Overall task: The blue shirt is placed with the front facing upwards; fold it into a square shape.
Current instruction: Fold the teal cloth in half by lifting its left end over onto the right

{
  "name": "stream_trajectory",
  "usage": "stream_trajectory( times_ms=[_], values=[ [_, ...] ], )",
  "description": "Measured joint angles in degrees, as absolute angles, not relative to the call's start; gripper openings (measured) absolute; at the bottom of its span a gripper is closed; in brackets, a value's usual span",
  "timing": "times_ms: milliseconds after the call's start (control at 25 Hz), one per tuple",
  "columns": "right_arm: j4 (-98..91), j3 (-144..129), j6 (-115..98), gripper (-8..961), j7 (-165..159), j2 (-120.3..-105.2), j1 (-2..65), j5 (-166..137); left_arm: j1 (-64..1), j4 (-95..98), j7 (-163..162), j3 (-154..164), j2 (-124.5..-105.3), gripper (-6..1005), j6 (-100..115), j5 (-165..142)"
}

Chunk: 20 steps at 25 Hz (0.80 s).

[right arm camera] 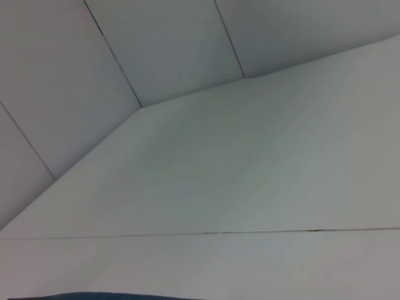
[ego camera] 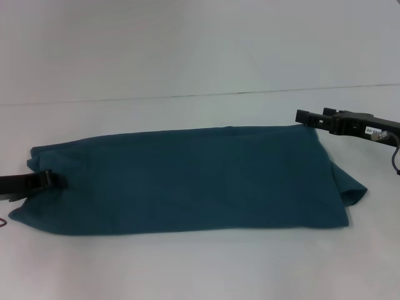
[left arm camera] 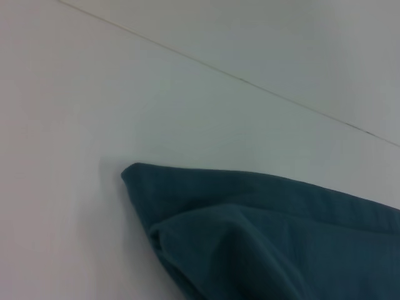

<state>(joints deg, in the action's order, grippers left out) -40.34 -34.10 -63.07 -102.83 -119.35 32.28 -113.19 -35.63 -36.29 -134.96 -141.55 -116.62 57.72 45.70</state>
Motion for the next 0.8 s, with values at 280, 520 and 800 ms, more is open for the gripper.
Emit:
stream_trajectory(
  times_ms=[280, 520, 800],
  values=[
    [-40.43, -34.10, -63.07, 916, -102.83, -119.35, 32.34, -113.11, -35.09, -36.91, -134.98, -141.33, -116.61, 106, 57.47, 45.71],
    [-40.41, -34.10, -62.96, 917, -102.83, -119.35, 32.35, -113.11, -33.08, -40.08, -135.62, -141.27, -116.91, 105, 57.17, 45.71],
    [-40.36, -34.10, -62.86, 917, -102.83, -119.35, 32.59, -113.11, -31.75, -41.08, -135.65, -141.33, -116.74, 106, 56.72, 45.39]
  ],
)
